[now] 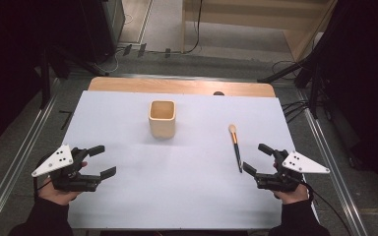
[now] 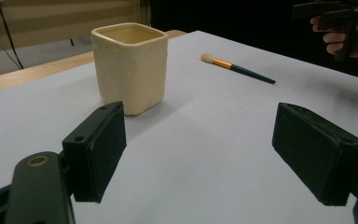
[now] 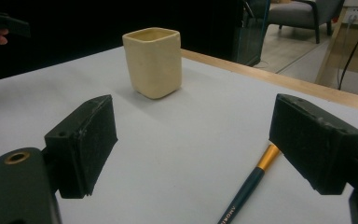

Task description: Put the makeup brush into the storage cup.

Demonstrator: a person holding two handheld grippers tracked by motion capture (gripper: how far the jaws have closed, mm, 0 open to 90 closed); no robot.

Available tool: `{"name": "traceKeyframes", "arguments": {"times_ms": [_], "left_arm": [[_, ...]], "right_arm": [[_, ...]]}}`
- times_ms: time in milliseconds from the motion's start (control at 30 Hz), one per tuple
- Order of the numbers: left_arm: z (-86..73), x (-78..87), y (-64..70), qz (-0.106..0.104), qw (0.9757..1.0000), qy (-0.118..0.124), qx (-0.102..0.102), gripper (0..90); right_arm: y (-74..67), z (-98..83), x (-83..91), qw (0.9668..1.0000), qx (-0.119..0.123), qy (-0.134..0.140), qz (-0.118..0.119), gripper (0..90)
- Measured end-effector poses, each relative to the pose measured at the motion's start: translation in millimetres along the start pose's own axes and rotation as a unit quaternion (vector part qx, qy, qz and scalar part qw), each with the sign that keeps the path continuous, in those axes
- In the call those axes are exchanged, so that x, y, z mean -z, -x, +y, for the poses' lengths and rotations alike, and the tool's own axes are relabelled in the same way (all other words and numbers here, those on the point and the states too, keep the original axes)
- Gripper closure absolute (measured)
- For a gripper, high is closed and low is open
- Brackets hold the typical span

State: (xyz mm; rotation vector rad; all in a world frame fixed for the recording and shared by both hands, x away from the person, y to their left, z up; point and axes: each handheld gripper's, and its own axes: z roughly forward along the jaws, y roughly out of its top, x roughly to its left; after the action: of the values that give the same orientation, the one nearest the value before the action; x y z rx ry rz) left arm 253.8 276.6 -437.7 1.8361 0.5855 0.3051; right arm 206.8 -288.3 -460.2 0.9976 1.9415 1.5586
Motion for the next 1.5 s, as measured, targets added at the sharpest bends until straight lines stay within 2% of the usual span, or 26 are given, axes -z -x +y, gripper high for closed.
{"name": "traceKeyframes", "arguments": {"times_ms": [300, 533, 667, 900, 1033, 1500], "left_arm": [[-0.2, -1.7, 0.0, -0.001, 1.0000, -0.005, 0.006, 17.4], [-0.4, -2.4, -0.3, -0.001, 1.0000, -0.007, 0.001, 17.2], [-0.3, -2.3, -0.4, 0.001, 1.0000, -0.005, 0.000, 16.8], [-0.4, -3.5, -0.2, 0.000, 1.0000, -0.007, 0.001, 16.6], [-0.4, -3.8, 0.0, 0.001, 1.0000, -0.007, 0.002, 16.5], [-0.5, -3.6, -0.5, -0.001, 0.9999, -0.011, 0.001, 16.5]], "right_arm": [[0.9, 3.1, -1.3, 1.0000, 0.002, 0.005, 0.000, 15.6], [2.3, 6.6, -7.1, 0.9999, -0.006, 0.003, -0.015, 15.7], [5.1, 9.7, -15.3, 0.9995, -0.003, 0.003, -0.031, 15.7], [10.5, 12.1, -23.3, 0.9980, -0.018, -0.001, -0.061, 15.8], [12.7, 13.7, -29.6, 0.9970, -0.026, -0.002, -0.073, 16.1], [12.2, 19.7, -59.6, 0.9947, -0.018, -0.009, -0.101, 16.1]]}}
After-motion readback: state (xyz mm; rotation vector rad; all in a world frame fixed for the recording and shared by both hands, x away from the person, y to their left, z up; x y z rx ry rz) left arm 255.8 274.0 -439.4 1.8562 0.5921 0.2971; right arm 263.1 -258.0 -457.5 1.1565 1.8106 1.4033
